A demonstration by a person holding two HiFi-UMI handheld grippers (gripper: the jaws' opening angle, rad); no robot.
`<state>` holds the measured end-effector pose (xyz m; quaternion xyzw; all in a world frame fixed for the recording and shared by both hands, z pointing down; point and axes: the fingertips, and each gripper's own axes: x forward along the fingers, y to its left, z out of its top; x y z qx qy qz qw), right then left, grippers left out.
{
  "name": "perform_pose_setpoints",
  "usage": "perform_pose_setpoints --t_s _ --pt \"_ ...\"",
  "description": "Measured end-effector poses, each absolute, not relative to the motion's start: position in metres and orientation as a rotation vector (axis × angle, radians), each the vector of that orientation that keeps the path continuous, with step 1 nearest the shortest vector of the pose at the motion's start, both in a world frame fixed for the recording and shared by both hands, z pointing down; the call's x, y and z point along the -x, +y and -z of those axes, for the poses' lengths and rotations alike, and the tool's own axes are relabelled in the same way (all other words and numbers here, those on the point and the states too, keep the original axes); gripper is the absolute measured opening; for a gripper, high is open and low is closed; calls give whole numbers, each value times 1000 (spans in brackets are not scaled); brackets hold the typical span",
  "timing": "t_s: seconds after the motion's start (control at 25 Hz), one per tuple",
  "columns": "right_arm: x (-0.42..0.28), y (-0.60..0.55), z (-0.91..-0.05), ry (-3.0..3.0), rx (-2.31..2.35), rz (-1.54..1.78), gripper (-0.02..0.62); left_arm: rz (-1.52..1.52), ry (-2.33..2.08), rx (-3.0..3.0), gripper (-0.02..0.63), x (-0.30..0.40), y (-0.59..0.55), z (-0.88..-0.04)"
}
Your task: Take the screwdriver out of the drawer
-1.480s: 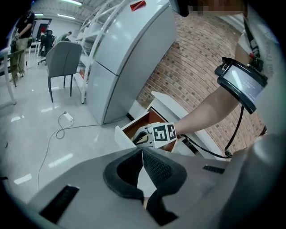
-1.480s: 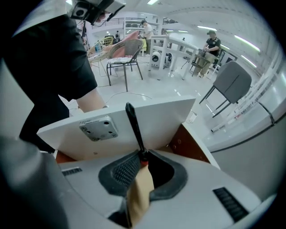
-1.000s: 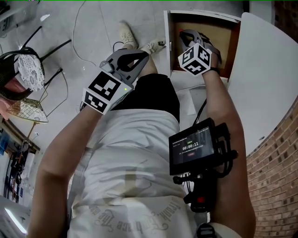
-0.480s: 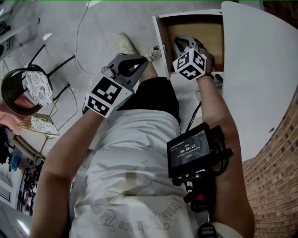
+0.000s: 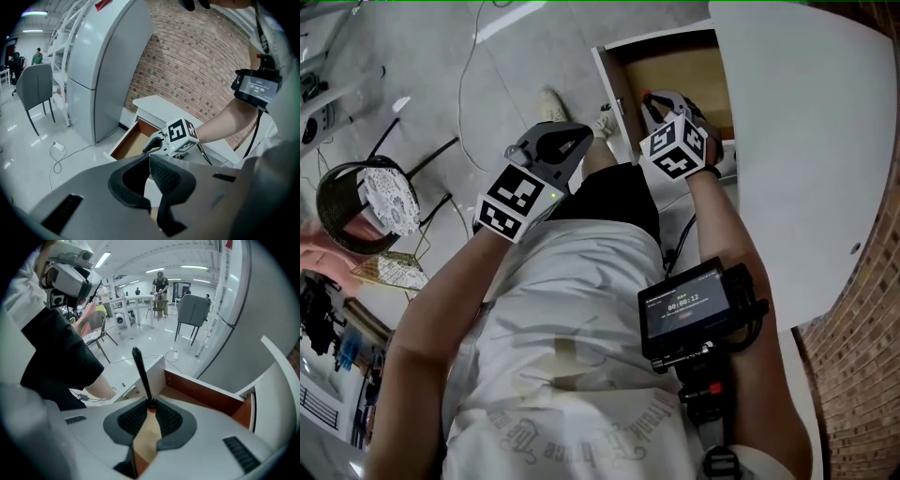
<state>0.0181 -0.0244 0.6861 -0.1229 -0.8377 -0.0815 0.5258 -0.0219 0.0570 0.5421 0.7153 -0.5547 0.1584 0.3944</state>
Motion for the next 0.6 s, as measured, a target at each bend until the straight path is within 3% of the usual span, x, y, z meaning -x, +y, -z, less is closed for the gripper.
perform_pose_setpoints --t_s 0.6 --pt "-28 -33 -612 -2127 111 43 69 -449 -1432 -1899 23 21 32 -491"
